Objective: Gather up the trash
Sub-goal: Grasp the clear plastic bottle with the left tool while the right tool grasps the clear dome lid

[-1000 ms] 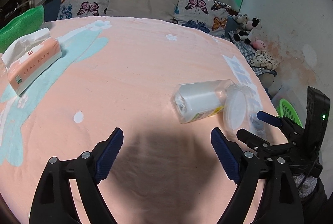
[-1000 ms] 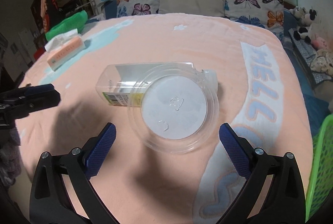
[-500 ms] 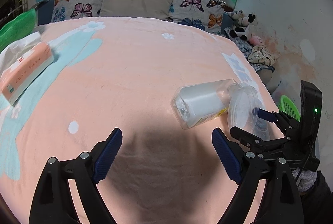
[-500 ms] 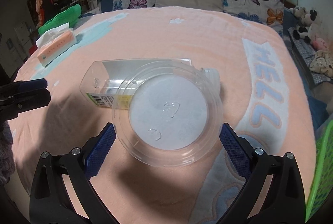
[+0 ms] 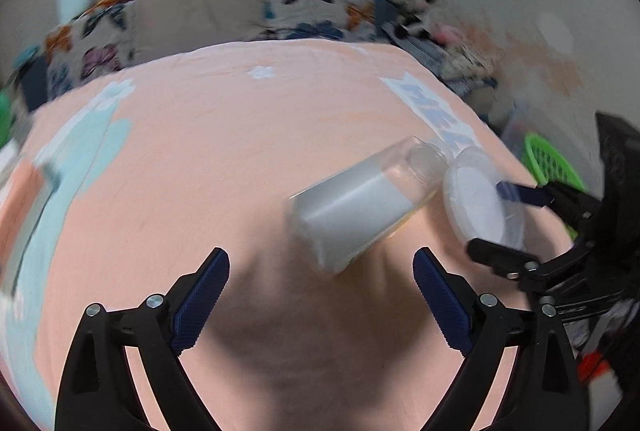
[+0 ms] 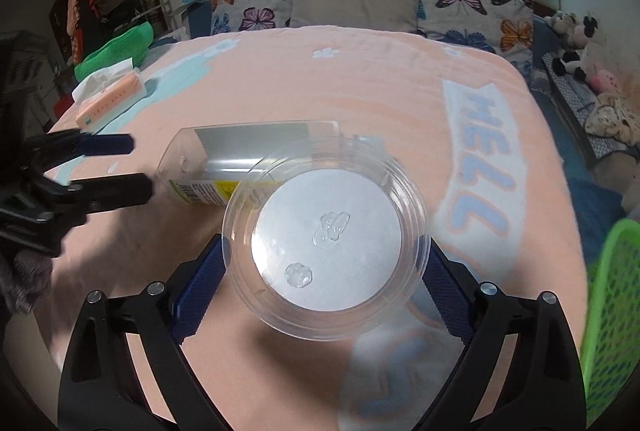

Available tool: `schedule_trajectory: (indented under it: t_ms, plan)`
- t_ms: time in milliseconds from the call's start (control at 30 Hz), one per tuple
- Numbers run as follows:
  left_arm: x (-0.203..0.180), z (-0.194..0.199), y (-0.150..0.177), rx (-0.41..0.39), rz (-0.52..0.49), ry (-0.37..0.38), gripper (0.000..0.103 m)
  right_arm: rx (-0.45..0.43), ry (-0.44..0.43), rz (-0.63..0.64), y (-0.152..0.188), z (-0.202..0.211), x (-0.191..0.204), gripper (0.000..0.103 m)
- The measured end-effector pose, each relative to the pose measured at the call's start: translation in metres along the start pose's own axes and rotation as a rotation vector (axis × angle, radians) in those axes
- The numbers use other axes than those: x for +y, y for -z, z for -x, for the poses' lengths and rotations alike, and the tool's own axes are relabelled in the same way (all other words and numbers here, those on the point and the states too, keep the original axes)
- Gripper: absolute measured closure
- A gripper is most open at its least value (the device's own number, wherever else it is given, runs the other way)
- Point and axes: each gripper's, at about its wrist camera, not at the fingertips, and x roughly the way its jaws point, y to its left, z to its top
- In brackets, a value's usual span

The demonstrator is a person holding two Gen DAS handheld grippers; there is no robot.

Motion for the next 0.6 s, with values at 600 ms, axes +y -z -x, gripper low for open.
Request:
schedule_trajectory:
  t_ms: [600]
  plan:
    - [-0.028, -0.06, -0.033, 0.073, -0.321, 0.026, 0.012, -0.027, 0.041, -0.095, 0.033, 0.061, -0.044, 0.011]
